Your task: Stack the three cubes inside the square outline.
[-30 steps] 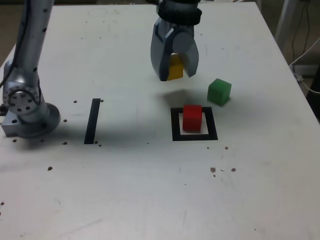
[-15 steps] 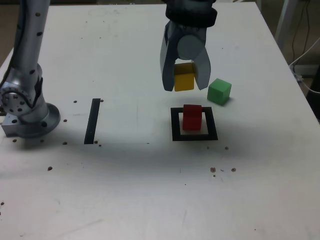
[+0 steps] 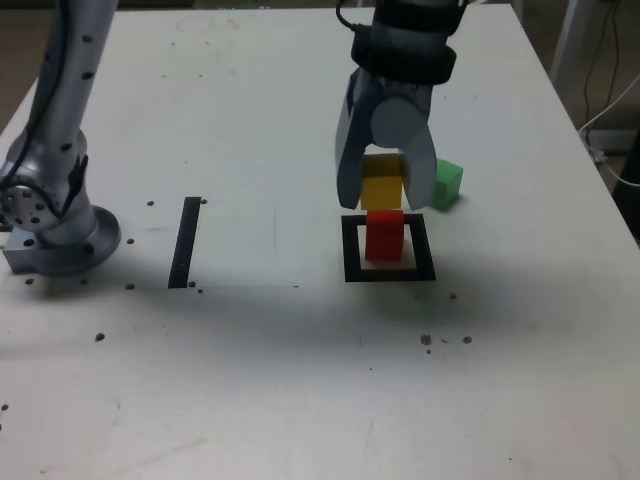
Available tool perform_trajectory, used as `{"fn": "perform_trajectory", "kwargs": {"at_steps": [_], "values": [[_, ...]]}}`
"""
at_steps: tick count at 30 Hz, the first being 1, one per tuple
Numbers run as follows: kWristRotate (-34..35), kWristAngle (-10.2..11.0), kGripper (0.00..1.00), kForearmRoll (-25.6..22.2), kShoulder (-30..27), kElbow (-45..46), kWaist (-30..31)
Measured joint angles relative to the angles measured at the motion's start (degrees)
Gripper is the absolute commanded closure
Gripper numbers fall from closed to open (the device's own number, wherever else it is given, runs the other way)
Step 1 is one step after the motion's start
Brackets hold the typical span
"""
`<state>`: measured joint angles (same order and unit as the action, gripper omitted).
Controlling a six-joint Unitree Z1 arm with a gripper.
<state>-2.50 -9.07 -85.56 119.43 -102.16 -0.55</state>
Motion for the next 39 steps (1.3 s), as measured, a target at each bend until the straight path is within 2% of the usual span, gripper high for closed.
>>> {"fn": "perform_trajectory", "kwargs": {"at_steps": [9,35,37,39], "values": [[-1.3,0.9,0.78,0.2,2.2,-1.0,0.2],[-2.9,1.2,0.77,1.2,5.4,-0.9,-0.5],[-2.9,1.2,0.75,1.3,5.4,-0.8,-0.5],[-2.9,1.2,0.62,1.4,5.4,-0.6,-0.6]]}}
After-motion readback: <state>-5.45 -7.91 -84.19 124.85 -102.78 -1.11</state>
